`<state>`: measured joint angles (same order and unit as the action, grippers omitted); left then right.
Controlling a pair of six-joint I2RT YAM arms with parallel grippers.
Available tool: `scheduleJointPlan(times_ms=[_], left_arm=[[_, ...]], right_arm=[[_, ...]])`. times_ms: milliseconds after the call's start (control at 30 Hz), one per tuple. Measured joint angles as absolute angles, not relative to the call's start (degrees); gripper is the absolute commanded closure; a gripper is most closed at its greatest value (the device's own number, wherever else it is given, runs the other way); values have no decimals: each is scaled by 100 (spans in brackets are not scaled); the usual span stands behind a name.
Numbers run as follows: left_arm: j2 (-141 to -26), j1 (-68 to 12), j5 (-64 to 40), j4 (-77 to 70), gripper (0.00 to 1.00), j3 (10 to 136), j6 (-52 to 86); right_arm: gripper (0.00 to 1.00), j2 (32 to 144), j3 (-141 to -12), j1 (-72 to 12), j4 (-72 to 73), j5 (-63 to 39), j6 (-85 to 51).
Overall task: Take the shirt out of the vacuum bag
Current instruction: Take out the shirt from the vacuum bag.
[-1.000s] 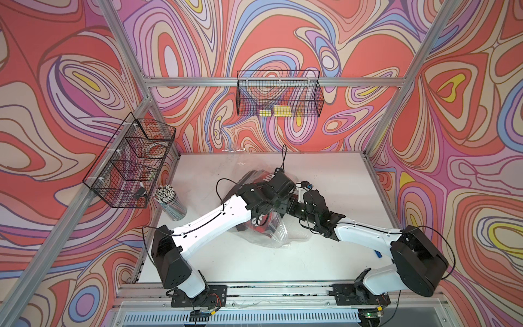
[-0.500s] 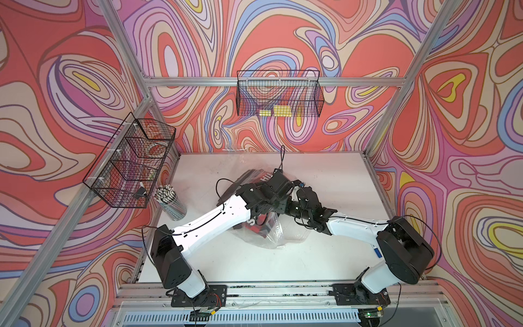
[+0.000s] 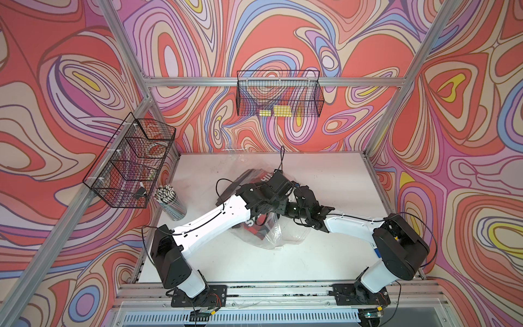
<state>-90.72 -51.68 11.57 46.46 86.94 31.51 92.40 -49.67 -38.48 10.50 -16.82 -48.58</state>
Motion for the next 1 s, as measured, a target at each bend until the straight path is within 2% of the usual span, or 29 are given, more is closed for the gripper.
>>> scheduleJointPlan(times_ms=[600, 1000], left_arm=[[-9074, -5157, 1066, 4681, 100, 8700, 3050], [-9074, -5153, 1070, 4716, 100, 8702, 3017]], right_arm=[[29, 9043, -4943, -3846, -329, -2075, -4477], [31, 8958, -4877, -3846, -95, -2213, -4615]])
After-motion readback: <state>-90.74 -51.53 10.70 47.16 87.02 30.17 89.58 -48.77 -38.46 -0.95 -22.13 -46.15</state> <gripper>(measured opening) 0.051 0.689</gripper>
